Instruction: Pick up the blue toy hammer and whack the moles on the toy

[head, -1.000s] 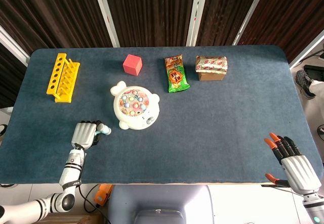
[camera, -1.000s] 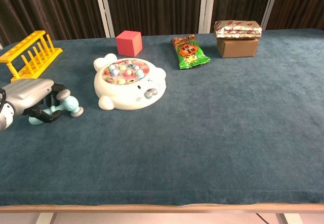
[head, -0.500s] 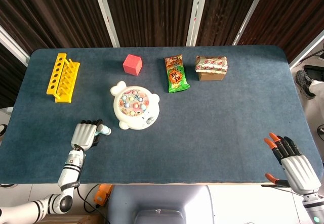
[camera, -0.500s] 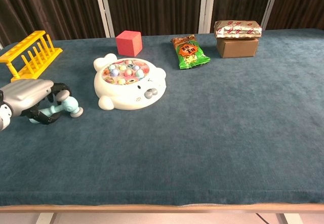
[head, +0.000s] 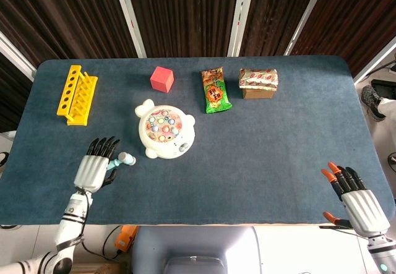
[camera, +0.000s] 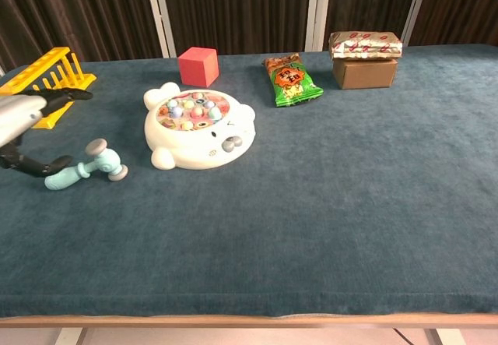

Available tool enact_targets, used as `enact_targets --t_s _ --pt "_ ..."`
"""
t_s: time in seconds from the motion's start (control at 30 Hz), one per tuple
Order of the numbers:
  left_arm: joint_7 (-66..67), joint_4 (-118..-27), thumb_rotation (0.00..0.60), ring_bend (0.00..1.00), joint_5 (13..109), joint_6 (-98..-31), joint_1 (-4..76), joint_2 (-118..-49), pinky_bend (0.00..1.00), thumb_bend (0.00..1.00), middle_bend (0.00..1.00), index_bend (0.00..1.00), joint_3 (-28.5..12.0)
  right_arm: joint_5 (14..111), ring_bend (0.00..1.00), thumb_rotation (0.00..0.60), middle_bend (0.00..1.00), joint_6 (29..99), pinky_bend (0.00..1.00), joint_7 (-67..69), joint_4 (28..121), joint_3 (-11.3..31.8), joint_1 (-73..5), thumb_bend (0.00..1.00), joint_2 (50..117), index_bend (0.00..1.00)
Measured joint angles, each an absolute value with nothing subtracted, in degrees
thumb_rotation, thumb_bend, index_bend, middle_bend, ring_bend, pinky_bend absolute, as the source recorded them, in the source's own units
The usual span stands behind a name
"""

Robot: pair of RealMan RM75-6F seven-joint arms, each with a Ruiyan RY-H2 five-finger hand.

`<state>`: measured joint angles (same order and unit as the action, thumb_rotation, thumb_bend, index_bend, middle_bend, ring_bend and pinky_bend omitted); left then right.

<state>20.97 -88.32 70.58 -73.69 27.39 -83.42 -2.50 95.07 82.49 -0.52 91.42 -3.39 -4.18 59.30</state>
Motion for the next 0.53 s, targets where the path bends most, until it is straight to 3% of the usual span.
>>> enact_targets --t_s 0.2,0.4,0.53 --pt "10.9 -100.3 0.6 0.0 81.1 -81.8 18.5 -69.4 0.0 0.41 0.0 0.0 6.3 94.7 0.0 0.6 0.0 82.5 0.0 -3.4 91.9 -3.3 -3.9 0.21 60.1 0.0" --pt "-2.7 -93.6 0.6 0.0 89.8 -90.1 11.1 -68.2 0.0 0.41 0.0 0.0 10.4 94.2 0.0 0.6 0.0 83.2 0.0 -6.2 92.4 -2.8 -3.5 0.21 61.4 0.0" --pt "-5.2 -89.9 0.6 0.0 91.4 -93.4 7.6 -68.5 0.0 0.41 0.0 0.0 10.1 93.5 0.0 0.6 0.0 83.1 0.0 -7.2 92.3 -2.5 -3.4 0.21 61.9 0.0"
